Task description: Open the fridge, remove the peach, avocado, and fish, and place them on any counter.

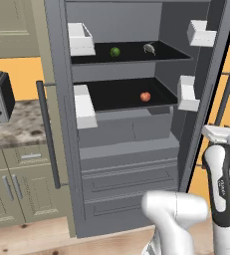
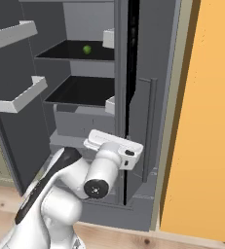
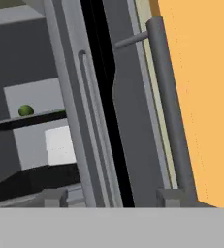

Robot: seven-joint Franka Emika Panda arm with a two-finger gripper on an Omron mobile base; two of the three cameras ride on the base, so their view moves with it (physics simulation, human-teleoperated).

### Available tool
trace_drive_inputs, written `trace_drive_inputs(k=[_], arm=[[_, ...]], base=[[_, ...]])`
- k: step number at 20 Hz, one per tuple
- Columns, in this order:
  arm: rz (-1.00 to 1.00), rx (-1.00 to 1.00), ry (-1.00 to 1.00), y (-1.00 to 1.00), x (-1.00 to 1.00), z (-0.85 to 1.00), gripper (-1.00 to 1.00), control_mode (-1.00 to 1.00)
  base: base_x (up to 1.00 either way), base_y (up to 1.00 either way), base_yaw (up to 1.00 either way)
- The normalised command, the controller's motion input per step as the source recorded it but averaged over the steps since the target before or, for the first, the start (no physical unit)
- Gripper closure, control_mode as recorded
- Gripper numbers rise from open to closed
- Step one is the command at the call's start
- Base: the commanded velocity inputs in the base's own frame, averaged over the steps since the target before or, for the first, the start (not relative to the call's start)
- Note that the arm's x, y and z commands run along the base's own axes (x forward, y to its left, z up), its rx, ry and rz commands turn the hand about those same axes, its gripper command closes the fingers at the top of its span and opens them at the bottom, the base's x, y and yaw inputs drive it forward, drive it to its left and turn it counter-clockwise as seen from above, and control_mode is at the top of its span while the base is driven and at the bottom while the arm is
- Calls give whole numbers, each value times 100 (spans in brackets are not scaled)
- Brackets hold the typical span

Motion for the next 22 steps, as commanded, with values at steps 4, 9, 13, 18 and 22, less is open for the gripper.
trace_drive_inputs(k=[4,9,13,18,22], arm=[[7,-19,-4,100,-70,13,-100,-100],[0,-15,0,100,0,51,-100,-100],[0,-18,0,97,6,46,-100,-100],[-11,-16,5,54,56,25,-100,-100],[-13,-7,27,9,100,7,-100,-100]], base=[[0,0,0],[0,0,0],[0,0,0],[0,0,0],[0,0,0]])
